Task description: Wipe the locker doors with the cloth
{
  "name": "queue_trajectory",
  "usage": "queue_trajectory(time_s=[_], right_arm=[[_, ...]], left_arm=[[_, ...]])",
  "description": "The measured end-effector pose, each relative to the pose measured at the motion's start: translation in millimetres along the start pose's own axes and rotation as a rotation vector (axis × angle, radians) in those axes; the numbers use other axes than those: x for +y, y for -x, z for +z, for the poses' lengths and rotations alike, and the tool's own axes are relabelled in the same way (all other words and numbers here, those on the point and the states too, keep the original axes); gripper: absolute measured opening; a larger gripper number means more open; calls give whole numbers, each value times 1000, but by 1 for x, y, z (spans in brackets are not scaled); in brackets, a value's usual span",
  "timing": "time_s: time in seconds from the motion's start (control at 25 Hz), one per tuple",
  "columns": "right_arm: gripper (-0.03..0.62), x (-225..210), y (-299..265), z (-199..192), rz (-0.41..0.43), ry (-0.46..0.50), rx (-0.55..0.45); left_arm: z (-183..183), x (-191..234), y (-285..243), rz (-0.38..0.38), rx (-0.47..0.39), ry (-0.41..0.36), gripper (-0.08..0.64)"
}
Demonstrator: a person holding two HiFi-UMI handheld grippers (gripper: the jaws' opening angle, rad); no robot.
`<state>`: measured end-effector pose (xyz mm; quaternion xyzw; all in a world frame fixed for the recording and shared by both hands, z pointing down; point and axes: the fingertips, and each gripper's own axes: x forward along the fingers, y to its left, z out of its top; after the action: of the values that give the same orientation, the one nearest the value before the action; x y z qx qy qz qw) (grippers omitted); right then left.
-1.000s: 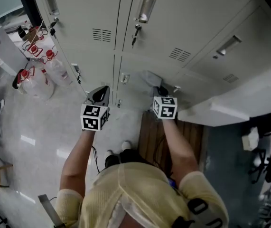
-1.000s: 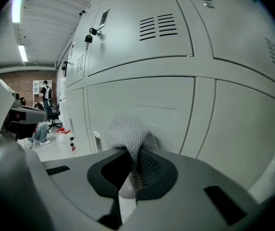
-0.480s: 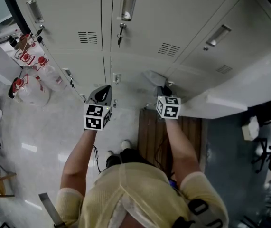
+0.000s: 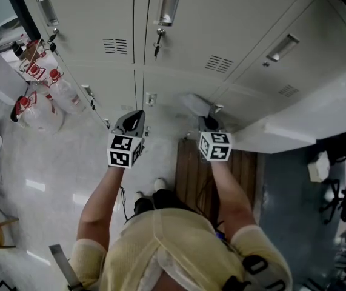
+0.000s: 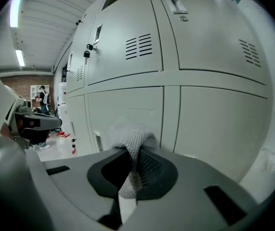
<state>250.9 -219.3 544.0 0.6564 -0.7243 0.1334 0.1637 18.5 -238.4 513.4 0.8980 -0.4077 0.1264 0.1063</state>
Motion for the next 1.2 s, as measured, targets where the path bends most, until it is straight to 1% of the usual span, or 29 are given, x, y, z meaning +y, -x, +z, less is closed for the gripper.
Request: queue_trajectory(time_s=[0.24,0.44,0.72,0.96,1.08,1.2], right_arm=[[14,63,-17,-15,148,37,32],[14,114,-41,-26,260,64,72],[14,168,-74,-30,363,93,107],[14,186,-98,-31,390,134,135],[14,181,-110,-28,372,137,144],[14,168,-119,-26,334,137,156]], left_arm=[[-21,22,17,67,26,26,2],[-42,47,39,141,41,49,2],[-66,82,73,254,68,70,2],[-77,100,88,318,83,91,2],[-81,102,89,327,89,104,2],[-83,101,86,322,94,114,2]])
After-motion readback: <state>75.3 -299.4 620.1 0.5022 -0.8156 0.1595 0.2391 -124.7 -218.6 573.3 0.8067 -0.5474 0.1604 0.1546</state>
